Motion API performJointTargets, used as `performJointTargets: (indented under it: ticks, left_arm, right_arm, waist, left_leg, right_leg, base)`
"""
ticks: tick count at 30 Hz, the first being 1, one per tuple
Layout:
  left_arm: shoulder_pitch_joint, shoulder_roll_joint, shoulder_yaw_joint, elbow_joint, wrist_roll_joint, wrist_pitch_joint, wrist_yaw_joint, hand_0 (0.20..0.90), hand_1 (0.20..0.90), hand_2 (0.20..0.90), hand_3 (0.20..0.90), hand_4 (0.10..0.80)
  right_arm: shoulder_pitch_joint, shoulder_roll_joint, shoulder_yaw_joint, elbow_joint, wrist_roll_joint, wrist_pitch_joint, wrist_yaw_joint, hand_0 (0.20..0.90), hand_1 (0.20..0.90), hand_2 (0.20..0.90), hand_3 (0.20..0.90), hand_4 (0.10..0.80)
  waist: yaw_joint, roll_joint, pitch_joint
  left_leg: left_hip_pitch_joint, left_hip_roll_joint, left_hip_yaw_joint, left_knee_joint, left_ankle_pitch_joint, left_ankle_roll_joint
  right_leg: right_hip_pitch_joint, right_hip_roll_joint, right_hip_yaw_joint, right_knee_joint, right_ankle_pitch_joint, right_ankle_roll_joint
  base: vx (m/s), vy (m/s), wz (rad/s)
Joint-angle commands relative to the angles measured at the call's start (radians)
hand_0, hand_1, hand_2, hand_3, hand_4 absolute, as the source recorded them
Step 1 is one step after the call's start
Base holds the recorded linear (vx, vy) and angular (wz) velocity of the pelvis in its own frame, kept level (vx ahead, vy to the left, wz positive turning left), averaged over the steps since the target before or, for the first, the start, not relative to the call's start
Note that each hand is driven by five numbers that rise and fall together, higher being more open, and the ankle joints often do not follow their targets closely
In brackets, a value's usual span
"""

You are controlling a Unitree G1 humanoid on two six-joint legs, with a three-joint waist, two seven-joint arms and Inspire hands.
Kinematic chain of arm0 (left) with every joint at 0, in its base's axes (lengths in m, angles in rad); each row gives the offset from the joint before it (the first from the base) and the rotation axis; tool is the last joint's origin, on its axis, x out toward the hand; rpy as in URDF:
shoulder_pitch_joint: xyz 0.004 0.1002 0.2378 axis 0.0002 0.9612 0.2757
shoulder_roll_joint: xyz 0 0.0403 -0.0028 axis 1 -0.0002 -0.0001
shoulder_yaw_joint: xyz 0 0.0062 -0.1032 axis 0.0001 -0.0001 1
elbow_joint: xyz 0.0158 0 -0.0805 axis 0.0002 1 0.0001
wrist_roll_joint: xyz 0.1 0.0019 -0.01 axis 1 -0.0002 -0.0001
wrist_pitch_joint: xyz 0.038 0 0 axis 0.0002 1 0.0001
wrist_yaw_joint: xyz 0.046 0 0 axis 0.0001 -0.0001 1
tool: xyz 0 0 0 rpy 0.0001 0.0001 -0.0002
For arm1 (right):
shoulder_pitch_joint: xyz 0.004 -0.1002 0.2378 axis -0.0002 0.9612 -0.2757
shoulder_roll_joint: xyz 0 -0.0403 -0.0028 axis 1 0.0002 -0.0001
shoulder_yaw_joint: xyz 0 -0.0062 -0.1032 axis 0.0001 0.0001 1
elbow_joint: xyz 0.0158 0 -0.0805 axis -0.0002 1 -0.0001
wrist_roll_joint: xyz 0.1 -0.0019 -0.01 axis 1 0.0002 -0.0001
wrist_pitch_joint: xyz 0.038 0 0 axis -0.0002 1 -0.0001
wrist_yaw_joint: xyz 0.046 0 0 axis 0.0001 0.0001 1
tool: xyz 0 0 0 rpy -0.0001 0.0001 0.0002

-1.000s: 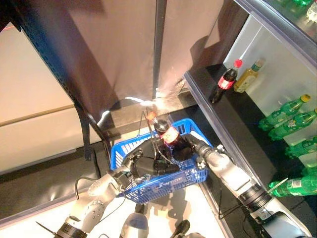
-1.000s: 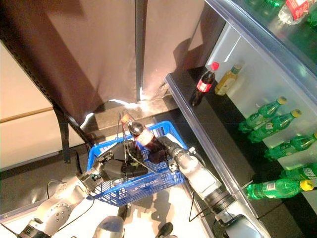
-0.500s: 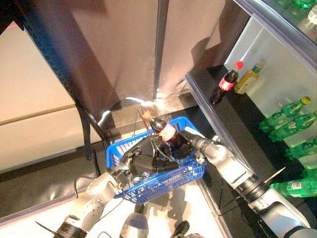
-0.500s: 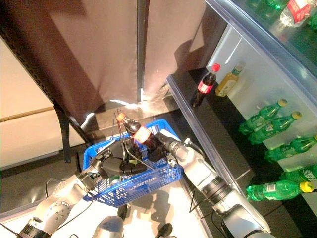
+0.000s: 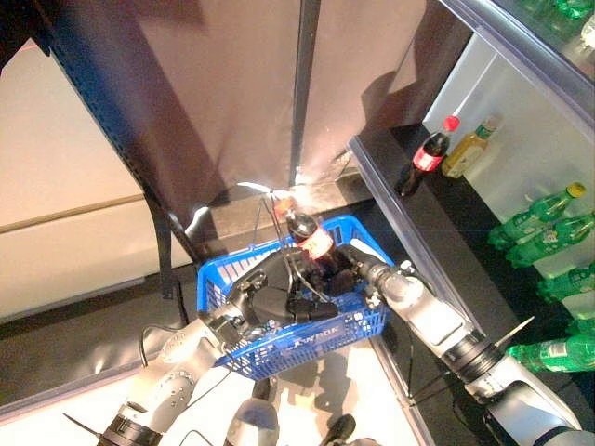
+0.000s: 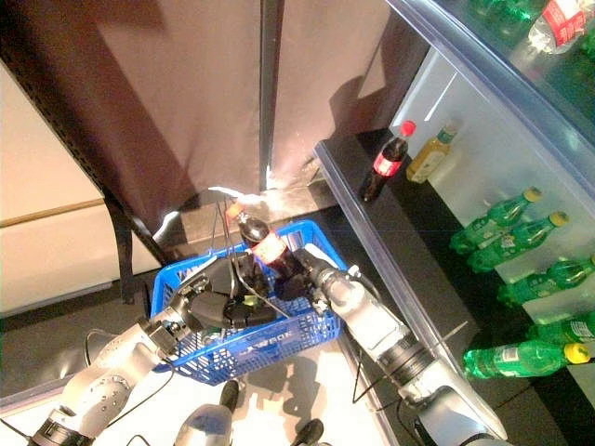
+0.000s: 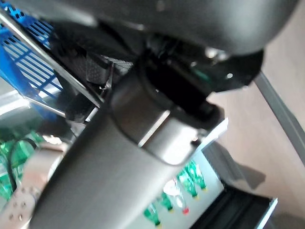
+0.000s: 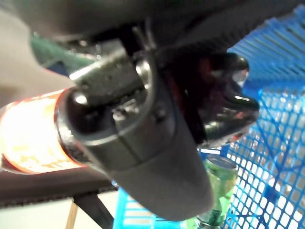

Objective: Pick up the drink and place into the basket.

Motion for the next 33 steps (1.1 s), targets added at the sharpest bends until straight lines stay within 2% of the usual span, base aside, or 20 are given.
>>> performJointTargets:
  ticks: [1, 6, 11, 19, 33]
  left_arm:
    - [-0.236, -0.126, -0.003, -0.288, -0.095, -0.206, -0.172, 0.3, 0.3, 0.3, 0.2, 0.1]
    - [-0.241, -0.135, -0.01, -0.288, -0.087, -0.207, -0.158, 0.3, 0.3, 0.3, 0.2, 0.1]
    - [-0.242, -0.131, -0.012, -0.287, -0.09, -0.21, -0.157, 0.3, 0.3, 0.3, 0.2, 0.1]
    - [-0.251, -0.134, -0.017, -0.289, -0.08, -0.211, -0.161, 0.3, 0.3, 0.3, 0.2, 0.1]
    - [-0.27, -0.136, -0.023, -0.29, -0.059, -0.198, -0.17, 0.3, 0.3, 0.3, 0.2, 0.1]
  right_arm:
    - [-0.027, 0.048, -0.018, -0.015, 0.091, -0.109, -0.081, 0.3, 0.3, 0.3, 0.2, 0.1]
    - [0.003, 0.089, -0.042, 0.017, 0.173, -0.131, -0.139, 0.3, 0.3, 0.3, 0.2, 0.1]
    - [0.009, 0.104, -0.048, 0.027, 0.175, -0.132, -0.162, 0.3, 0.3, 0.3, 0.2, 0.1]
    - [-0.012, 0.08, -0.006, 0.023, 0.004, -0.081, -0.072, 0.3, 0.3, 0.3, 0.2, 0.1]
    - [-0.089, 0.066, 0.066, 0.038, -0.164, 0.015, 0.089, 0.3, 0.3, 0.3, 0.2, 0.1]
  waist:
    - [-0.004, 0.013, -0.244]
    - [-0.006, 0.021, -0.244]
    - [-0.006, 0.022, -0.246]
    - [-0.009, 0.02, -0.248]
    - [0.002, 0.006, -0.247]
  left_leg:
    - [0.017, -0.029, 0.0, -0.003, -0.067, 0.009]
    - [0.02, -0.029, 0.0, -0.002, -0.069, 0.01]
    - [0.02, -0.03, -0.002, -0.003, -0.071, 0.01]
    - [0.018, -0.032, -0.002, -0.001, -0.071, 0.01]
    - [0.019, -0.032, -0.006, -0.001, -0.069, 0.009]
  right_leg:
    - [0.008, 0.005, 0.037, 0.034, -0.02, 0.044]
    - [0.008, 0.004, 0.036, 0.035, -0.021, 0.043]
    - [0.009, 0.004, 0.036, 0.032, -0.021, 0.043]
    - [0.005, 0.005, 0.04, 0.035, -0.024, 0.041]
    - [0.011, 0.008, 0.036, 0.035, -0.025, 0.038]
  base:
    - [0.0, 0.0, 0.0]
    - [0.008, 0.007, -0.05]
    - [0.0, 0.0, 0.0]
    - [0.0, 0.0, 0.0]
    - [0.0, 0.0, 0.0]
